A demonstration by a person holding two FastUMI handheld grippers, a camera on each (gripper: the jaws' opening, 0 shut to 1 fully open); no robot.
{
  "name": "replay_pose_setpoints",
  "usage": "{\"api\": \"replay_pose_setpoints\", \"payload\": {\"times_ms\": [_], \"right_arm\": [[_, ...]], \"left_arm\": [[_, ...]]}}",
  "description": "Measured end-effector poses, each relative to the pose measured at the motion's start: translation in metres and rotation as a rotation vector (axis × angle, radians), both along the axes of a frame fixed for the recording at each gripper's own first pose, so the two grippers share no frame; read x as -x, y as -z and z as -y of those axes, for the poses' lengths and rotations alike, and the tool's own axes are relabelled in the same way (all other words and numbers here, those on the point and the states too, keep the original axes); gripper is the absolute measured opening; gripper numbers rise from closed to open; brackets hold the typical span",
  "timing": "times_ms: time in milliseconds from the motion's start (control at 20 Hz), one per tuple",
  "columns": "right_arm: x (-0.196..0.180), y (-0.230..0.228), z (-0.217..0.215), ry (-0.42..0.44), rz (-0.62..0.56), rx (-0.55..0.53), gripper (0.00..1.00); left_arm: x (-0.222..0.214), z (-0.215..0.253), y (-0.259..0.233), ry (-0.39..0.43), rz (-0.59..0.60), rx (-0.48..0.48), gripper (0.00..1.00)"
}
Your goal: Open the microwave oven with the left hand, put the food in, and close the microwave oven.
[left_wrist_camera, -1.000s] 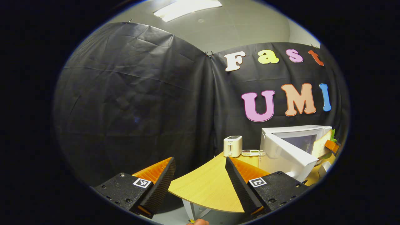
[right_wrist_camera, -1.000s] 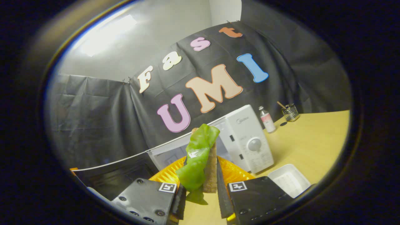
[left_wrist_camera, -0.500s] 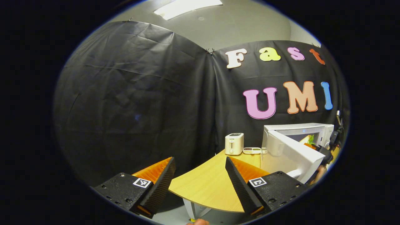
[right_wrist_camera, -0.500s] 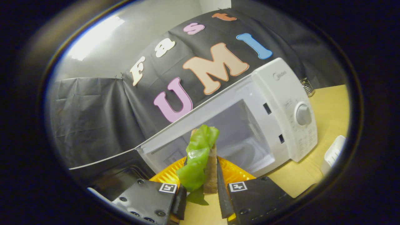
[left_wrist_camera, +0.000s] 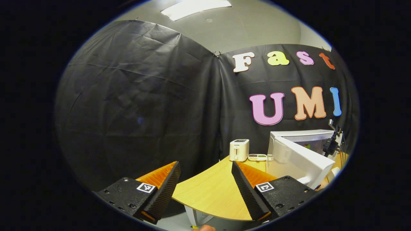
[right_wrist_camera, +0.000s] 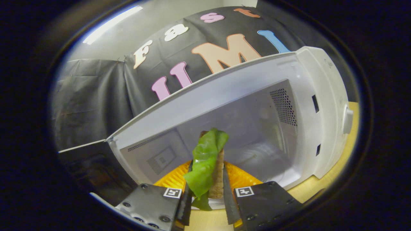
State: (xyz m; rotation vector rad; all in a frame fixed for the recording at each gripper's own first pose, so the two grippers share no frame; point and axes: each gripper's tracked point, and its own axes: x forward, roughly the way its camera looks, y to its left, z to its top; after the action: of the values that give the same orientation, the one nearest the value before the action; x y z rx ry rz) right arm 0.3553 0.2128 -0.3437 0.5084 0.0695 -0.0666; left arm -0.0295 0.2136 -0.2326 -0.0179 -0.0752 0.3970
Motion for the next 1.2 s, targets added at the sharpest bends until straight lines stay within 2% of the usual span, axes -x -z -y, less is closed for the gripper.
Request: {"api": "replay_pose_setpoints", "payload": {"times_ms": [50,300,450,500,600,650,750,1000,1200], "right_arm": [[-0.004,0.004,0.004,0.004,-0.014,-0.014,0.39],[-0.012,0.02,0.014,0.019,-0.065,0.002,0.39],[-0.015,0.022,0.016,0.019,-0.072,0.005,0.52],[-0.018,0.026,0.02,0.036,-0.08,0.014,0.52],[-0.019,0.032,0.032,0.09,-0.104,0.103,0.58],[-0.02,0.035,0.035,0.088,-0.115,0.155,0.71],[-0.016,0.041,0.032,0.067,-0.119,0.216,0.87],[0.001,0.019,0.036,0.072,-0.067,0.316,0.92],[0.036,-0.004,0.024,0.003,-0.029,0.33,0.92]], "left_arm": [[-0.001,-0.001,-0.002,-0.003,-0.001,0.0,0.98],[-0.003,0.002,0.0,0.002,-0.005,0.003,0.98],[0.0,0.001,0.003,0.006,-0.005,0.003,0.98],[0.0,0.001,0.002,0.004,-0.004,0.002,0.98],[-0.001,0.001,-0.001,0.002,-0.004,-0.001,0.98],[-0.002,0.0,-0.002,0.0,-0.003,-0.002,0.98],[-0.001,0.001,0.001,0.002,-0.005,-0.002,0.98],[-0.003,0.002,0.004,0.004,-0.014,0.002,0.98],[-0.003,0.003,0.007,0.011,-0.02,0.016,0.97]]}}
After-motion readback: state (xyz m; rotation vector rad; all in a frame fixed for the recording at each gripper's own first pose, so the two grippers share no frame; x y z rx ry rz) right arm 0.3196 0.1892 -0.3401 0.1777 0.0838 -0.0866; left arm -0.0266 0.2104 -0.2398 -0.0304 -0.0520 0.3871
